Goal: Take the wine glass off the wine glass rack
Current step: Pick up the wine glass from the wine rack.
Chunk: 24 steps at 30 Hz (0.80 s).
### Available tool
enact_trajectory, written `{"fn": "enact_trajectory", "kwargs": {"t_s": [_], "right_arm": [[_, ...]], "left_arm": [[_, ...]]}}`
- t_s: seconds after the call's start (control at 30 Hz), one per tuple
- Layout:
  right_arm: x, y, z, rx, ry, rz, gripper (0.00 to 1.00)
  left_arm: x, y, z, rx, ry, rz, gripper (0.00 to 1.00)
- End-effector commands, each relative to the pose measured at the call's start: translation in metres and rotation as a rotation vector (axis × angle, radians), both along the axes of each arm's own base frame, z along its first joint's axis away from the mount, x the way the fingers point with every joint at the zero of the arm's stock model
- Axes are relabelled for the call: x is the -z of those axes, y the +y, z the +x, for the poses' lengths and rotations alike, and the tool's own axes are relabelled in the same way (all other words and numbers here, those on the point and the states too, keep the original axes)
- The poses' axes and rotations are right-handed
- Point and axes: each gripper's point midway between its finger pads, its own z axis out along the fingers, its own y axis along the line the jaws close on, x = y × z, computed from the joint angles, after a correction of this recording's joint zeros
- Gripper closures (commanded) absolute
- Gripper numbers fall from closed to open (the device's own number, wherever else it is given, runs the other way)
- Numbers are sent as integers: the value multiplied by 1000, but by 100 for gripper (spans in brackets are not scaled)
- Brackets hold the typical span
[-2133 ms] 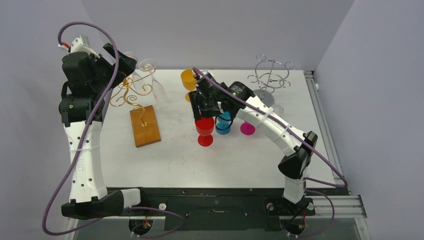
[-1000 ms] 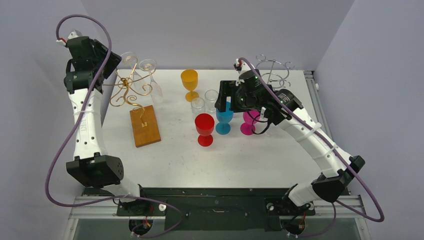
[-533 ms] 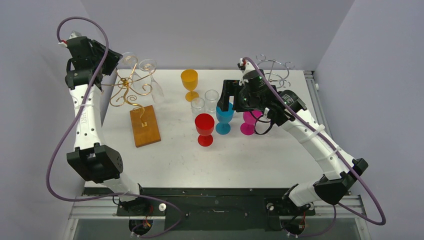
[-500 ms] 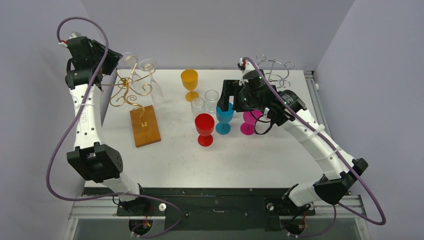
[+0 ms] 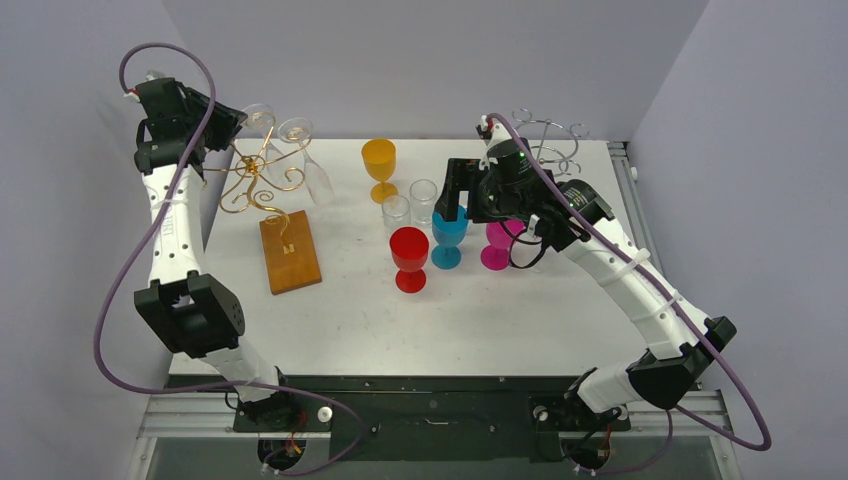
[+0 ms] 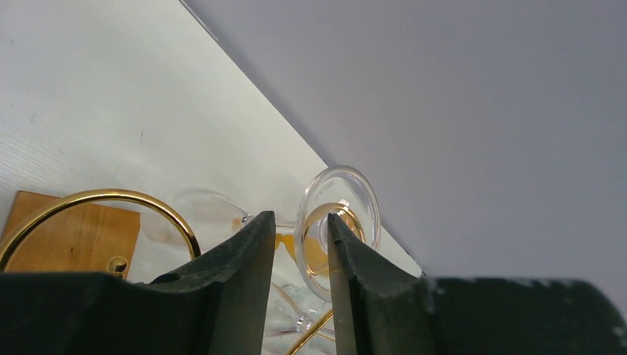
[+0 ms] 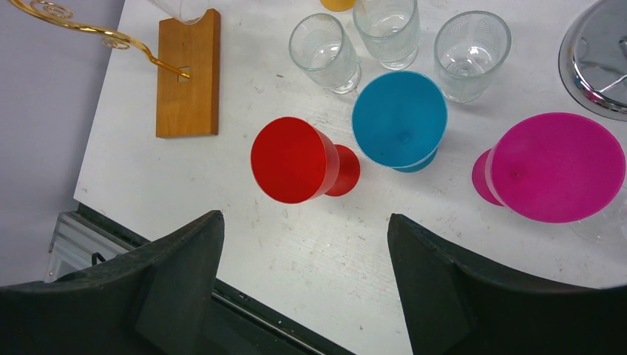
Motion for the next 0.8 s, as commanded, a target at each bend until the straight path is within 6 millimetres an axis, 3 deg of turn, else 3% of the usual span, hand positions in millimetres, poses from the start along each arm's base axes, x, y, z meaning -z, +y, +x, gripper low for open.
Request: {"fn": "enact_trajectory", "kwargs": {"t_s": [0.0, 0.33, 0.77], "right_arm": [[-16, -1, 2, 7, -46, 44, 24], [-14, -2, 2, 13, -44, 42, 23], [-15, -2, 2, 14, -45, 45, 24]], "left_arm": [[-14, 1, 10, 19, -72, -26, 73], [-12, -2, 15, 42, -84, -76, 83], [-27, -1, 11, 52, -134, -111, 100]]}}
